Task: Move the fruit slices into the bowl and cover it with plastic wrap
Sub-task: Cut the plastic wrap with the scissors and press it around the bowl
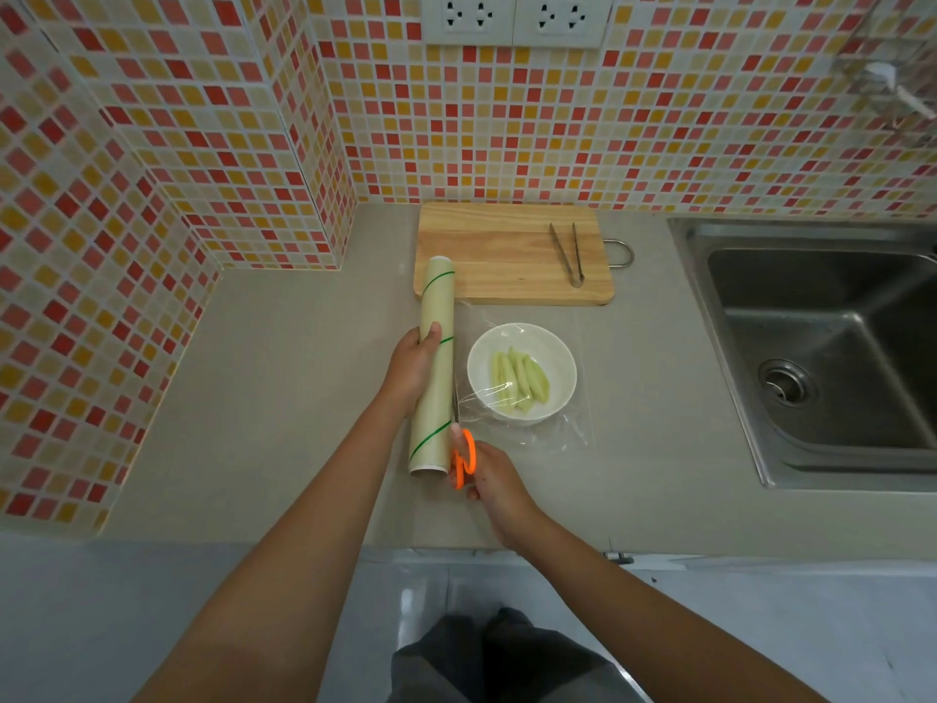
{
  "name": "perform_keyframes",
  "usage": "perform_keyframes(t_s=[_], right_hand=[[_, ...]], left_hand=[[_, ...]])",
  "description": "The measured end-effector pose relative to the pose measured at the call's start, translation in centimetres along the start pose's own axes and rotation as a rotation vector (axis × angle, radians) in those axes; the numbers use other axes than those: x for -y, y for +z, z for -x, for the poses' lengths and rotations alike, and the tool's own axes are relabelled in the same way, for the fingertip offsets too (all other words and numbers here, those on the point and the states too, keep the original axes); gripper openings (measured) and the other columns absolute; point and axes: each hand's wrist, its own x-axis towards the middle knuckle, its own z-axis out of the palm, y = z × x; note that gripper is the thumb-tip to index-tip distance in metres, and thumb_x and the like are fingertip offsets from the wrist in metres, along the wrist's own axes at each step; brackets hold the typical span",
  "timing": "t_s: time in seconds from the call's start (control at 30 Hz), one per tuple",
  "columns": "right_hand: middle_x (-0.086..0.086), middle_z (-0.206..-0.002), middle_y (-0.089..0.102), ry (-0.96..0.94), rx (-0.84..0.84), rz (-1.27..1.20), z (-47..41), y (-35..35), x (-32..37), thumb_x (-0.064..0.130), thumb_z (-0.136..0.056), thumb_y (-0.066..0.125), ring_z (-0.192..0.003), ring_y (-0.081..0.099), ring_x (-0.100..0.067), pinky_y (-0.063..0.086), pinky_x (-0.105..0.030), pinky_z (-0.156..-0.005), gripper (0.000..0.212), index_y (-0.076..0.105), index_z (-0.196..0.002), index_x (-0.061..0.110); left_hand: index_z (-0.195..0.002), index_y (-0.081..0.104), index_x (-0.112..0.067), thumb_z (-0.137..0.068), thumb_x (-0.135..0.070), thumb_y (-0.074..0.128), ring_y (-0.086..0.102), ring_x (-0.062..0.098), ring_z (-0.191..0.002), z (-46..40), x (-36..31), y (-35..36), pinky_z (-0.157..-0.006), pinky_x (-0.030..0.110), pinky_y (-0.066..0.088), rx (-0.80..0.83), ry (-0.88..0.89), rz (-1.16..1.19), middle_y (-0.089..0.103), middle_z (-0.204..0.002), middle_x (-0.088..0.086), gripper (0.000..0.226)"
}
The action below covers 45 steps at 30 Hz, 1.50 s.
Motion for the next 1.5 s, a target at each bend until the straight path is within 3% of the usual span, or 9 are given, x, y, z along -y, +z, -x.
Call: perform_keyframes(t_s=[0.13,0.27,0.53,0.73,1.0,1.3,1.5], right_hand=[[0.003,-0.062,0.056,-0.019,-0.030,-0.007,-0.3,0.0,0.0,0.054,-0.092,0.047,-0.058,0.051,-0.007,0.038,-0.019,-0.062,0.047,0.050,-0.064,0.016],[0.005,-0.058,0.048,-0.063,-0.031,-0.021,-0.3,0.0,0.1,0.050,-0.093,0.049,-0.056,0.045,-0.007,0.036,-0.019,-0.062,0.047,0.043,-0.059,0.017],[-0.006,-0.069,0.046,-0.106,-0.014,-0.066,-0.9,-0.6,1.0,0.050,-0.092,0.050,-0.066,0.044,-0.014,0.035,-0.027,-0.069,0.044,0.047,-0.071,0.012],[0.003,-0.060,0.047,-0.131,-0.001,-0.066,-1.7,-0.8,1.3,0.041,-0.094,0.052,-0.051,0.045,-0.003,0.037,-0.016,-0.058,0.039,0.047,-0.065,0.016],[-0.002,-0.059,0.051,-0.096,-0.004,-0.101,-2.7,-1.0,2.7,0.043,-0.092,0.054,-0.043,0.048,-0.002,0.037,-0.006,-0.043,0.039,0.050,-0.064,0.017],[-0.001,-0.056,0.054,0.013,-0.029,-0.075,-3.0,-0.9,3.8,0.052,-0.089,0.054,-0.043,0.047,-0.004,0.034,-0.018,-0.054,0.047,0.050,-0.058,0.017],[-0.001,-0.055,0.055,0.026,-0.051,-0.065,-3.0,-0.8,4.7,0.049,-0.088,0.057,-0.042,0.047,-0.004,0.033,-0.017,-0.053,0.044,0.052,-0.060,0.016]], left_hand=[[-0.116,0.061,-0.006,-0.099,-0.040,0.044,0.059,0.026,-0.084,-0.1,-0.3,0.0,-0.080,0.039,0.049,-0.007,-0.018,0.018,0.063,-0.096,0.012,0.041],[-0.107,0.060,-0.006,-0.099,-0.040,0.043,0.059,0.029,-0.083,0.0,-0.6,0.1,-0.082,0.045,0.050,-0.002,-0.027,0.020,0.061,-0.094,0.016,0.039],[-0.106,0.059,-0.008,-0.100,-0.037,0.041,0.057,0.023,-0.074,0.3,-0.7,0.2,-0.070,0.033,0.046,0.006,-0.025,0.007,0.060,-0.083,0.006,0.035],[-0.104,0.059,-0.010,-0.100,-0.037,0.040,0.056,0.020,-0.071,0.4,-0.7,0.0,-0.067,0.032,0.045,0.004,-0.013,0.001,0.060,-0.085,0.007,0.033],[-0.114,0.060,-0.004,-0.101,-0.035,0.041,0.058,0.025,-0.082,0.6,-0.7,-0.1,-0.077,0.035,0.046,0.014,-0.003,0.030,0.062,-0.094,0.013,0.038],[-0.109,0.060,-0.005,-0.101,-0.036,0.041,0.058,0.028,-0.086,0.7,-0.9,-0.5,-0.082,0.041,0.048,0.044,0.003,0.025,0.062,-0.097,0.015,0.037],[-0.101,0.058,-0.008,-0.101,-0.035,0.041,0.057,0.026,-0.083,0.7,-1.0,-0.5,-0.078,0.038,0.046,0.050,0.007,0.023,0.061,-0.093,0.015,0.032]])
